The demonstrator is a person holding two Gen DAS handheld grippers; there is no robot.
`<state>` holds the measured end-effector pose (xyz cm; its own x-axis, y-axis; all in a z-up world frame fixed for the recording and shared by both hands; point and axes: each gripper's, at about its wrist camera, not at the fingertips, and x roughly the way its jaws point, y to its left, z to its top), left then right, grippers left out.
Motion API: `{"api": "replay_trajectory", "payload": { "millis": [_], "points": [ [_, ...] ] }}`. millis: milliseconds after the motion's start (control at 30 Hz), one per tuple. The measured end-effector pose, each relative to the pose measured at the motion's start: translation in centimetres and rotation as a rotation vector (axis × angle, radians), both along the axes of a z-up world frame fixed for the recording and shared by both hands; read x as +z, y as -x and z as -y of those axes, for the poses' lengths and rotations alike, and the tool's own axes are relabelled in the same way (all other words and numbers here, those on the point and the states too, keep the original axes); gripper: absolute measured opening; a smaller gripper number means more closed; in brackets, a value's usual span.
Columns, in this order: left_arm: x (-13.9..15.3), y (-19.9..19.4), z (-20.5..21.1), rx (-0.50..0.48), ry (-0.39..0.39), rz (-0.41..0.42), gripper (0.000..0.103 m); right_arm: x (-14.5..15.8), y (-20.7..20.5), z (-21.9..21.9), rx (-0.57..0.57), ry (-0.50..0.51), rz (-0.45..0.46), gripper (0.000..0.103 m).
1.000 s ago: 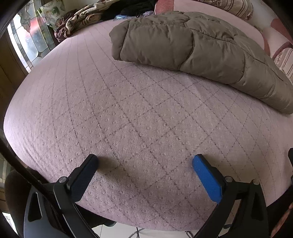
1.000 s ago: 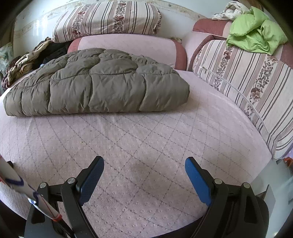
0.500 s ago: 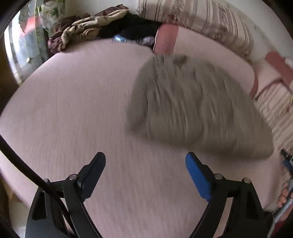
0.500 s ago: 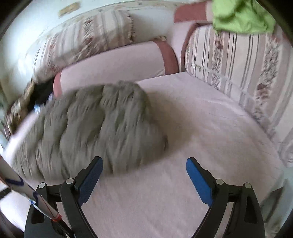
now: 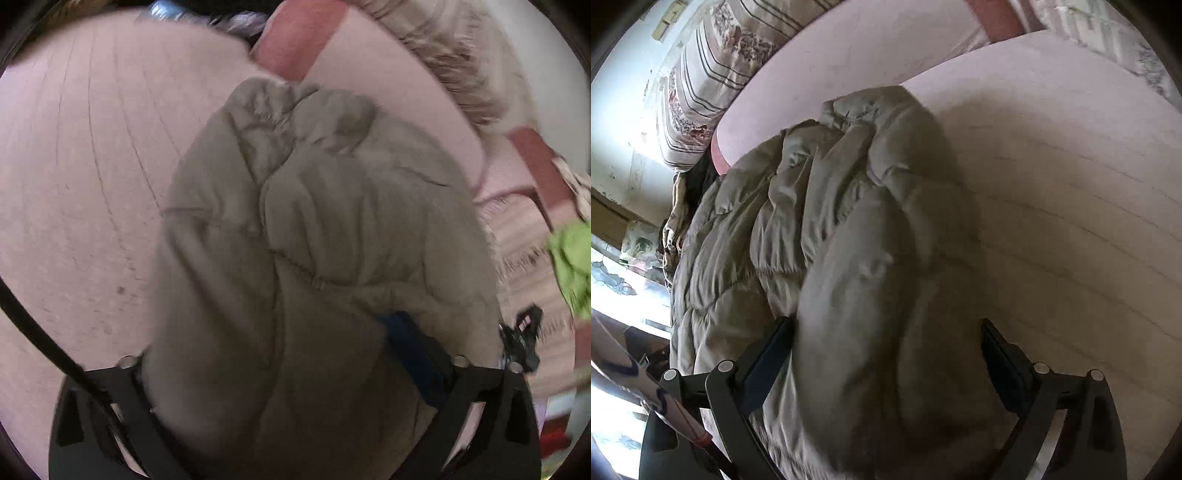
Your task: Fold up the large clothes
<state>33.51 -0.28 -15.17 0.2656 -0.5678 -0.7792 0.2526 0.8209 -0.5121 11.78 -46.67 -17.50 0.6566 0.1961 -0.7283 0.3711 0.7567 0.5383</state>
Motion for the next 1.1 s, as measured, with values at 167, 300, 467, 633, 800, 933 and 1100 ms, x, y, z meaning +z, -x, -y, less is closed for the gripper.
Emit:
{"api": "replay_trajectory", "payload": {
  "millis": [167, 300, 467, 633, 800, 933, 1100],
  "points": [
    [1.0, 1.2, 1.0, 0.092, -0.067, 0.006, 0.093, -0.5, -0.7, -0.3, -0.046, -0.035, 0.022, 0.088],
    [2.9, 4.3, 1.0, 0.077, -0.121, 0.059, 0.065, 0.9, 1.2, -0.6, -0.008, -0.052, 0.044, 0.052],
    [3.0, 5.8, -0.4, 0.055, -0.149, 0.070, 0.069, 1.5, 4.5, -1.9, 0.030, -0.010, 0.054, 0.048],
    [2.9, 2.8, 0.9, 0.101, -0.210, 0.106, 0.087, 0.8, 4.4, -1.4, -0.039, -0.004, 0.050, 0.056],
    [2.4, 1.1, 2.5, 0.125, -0.290, 0.144, 0.099, 0.3, 3.8, -1.0, -0.078, 0.028, 0.055, 0.064],
    [3.6, 2.1, 1.7, 0.125, -0.316, 0.191, 0.099, -1.0, 4.8, 0.4, -0.176, -0.012, 0.038, 0.089],
    [8.5, 5.3, 0.4, 0.156, -0.385, 0.368, 0.099, 2.1, 7.0, 0.6, -0.307, 0.073, 0.037, 0.090]
  ]
}}
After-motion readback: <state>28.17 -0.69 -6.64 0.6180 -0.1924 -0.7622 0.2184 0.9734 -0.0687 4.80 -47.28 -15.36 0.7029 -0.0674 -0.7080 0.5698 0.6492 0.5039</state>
